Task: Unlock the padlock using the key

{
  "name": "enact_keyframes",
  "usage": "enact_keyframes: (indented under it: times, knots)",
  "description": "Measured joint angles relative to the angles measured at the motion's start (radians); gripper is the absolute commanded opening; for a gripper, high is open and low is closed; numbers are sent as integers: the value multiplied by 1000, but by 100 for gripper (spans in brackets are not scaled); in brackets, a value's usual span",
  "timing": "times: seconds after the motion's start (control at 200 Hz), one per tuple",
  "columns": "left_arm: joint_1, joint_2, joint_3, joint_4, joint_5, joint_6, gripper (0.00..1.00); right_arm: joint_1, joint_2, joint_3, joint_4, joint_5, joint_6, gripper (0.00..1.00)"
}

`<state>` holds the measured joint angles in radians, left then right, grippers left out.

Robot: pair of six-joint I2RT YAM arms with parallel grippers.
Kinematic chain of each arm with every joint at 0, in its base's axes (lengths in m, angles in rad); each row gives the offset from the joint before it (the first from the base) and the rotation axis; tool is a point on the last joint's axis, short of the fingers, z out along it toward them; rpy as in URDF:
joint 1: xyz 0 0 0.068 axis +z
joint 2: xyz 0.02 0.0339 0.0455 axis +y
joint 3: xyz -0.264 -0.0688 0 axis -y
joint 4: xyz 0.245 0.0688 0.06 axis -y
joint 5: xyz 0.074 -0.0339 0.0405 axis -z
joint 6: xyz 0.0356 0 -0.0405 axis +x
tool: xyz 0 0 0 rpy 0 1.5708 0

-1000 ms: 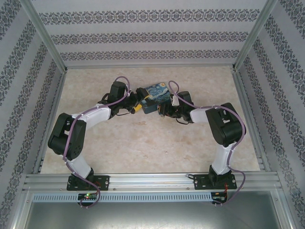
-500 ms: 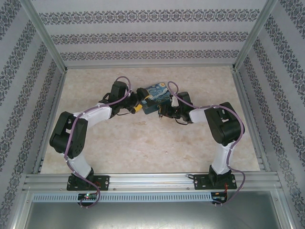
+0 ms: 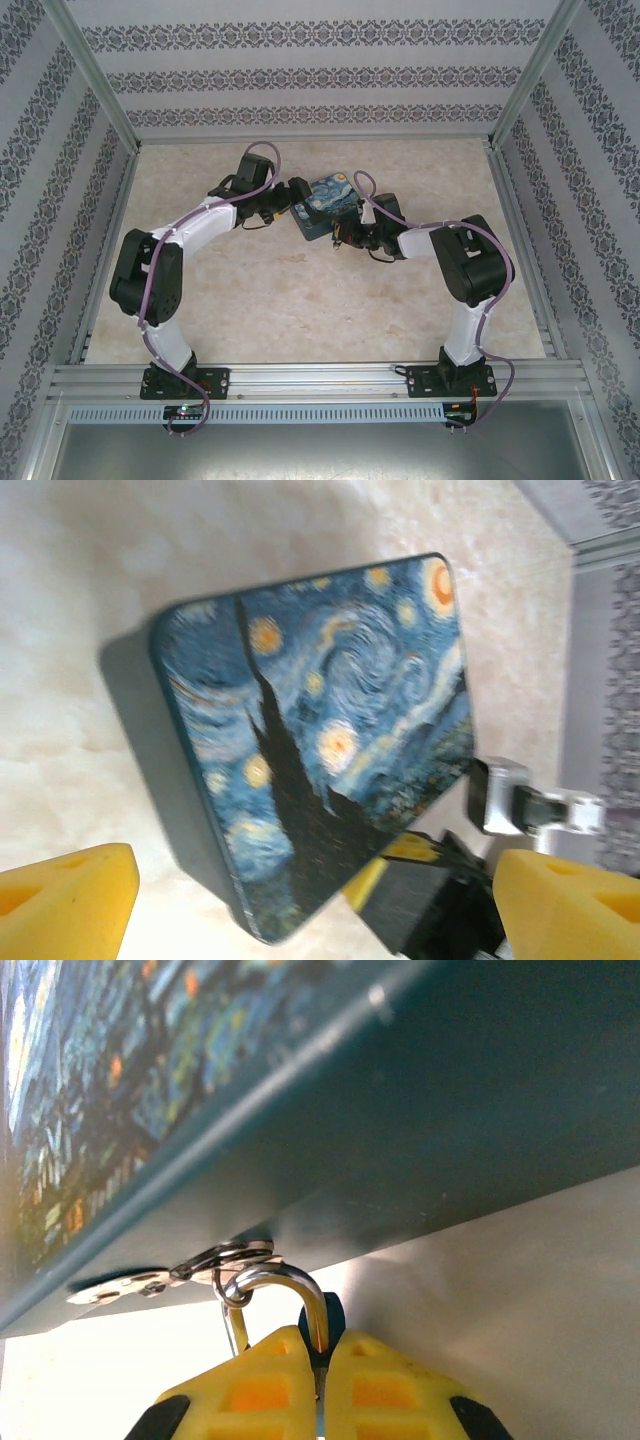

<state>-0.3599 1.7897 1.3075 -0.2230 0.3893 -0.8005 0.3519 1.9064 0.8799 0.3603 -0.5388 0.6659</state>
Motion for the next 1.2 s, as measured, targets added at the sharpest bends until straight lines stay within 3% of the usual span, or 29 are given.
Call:
enact_keyframes:
  times: [0.295, 0.719, 1.199]
  knots:
    - [-79, 92, 145, -199, -193, 170, 92, -3, -10, -5, -13, 16, 43, 0]
    - [-159, 164, 180, -289, -346, 270, 92, -25, -14, -6, -19, 24, 72, 0]
    - [-190, 196, 216, -290, -370, 311, 88, -75, -27, 30, -103, 10, 90, 0]
